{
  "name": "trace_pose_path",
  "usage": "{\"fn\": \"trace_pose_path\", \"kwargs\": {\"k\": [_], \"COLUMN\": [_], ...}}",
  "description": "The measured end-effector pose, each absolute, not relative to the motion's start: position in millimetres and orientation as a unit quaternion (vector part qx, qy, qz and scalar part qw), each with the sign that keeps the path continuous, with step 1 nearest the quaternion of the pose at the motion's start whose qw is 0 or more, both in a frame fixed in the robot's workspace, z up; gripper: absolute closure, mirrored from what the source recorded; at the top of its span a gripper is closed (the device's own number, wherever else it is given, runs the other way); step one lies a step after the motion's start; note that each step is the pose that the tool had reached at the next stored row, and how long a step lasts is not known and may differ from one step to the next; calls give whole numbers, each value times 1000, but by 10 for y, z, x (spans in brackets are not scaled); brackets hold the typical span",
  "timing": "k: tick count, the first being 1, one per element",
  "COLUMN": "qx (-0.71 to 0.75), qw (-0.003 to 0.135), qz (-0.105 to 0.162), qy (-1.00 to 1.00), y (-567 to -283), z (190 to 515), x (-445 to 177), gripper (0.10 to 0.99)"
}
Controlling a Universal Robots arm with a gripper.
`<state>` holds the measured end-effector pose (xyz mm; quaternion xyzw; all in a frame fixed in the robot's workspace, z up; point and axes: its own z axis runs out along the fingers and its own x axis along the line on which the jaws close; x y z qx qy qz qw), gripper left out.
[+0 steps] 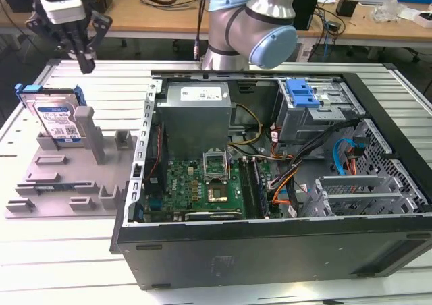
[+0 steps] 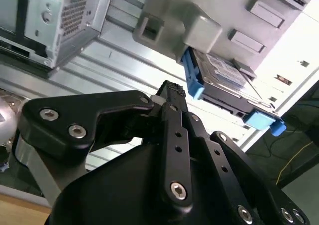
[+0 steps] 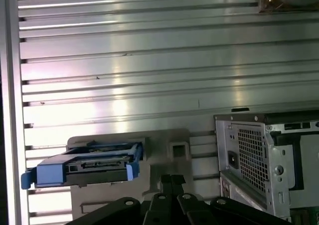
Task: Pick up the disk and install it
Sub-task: 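Reach for the disk, then pick up the disk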
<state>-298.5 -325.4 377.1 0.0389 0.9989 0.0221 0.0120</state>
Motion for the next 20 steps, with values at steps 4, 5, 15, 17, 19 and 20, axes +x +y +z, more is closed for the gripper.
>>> {"fn": "trace_pose_path", "kwargs": {"k": [4,5,15,17,19,20], "qx": [39,39,39,39,39,39], "qw": [12,12,12,12,12,12], "qz": [22,22,22,22,22,22], "qy": [999,999,999,999,999,999], "y": [-3206,-3198,-3126,-3126,-3127,-3127], "z": [3751,3747,3719,3719,3719,3719], "x": [-3192,-3227,-3501,-3501,-3502,-3502], "gripper": [980,980,980,980,980,980]}}
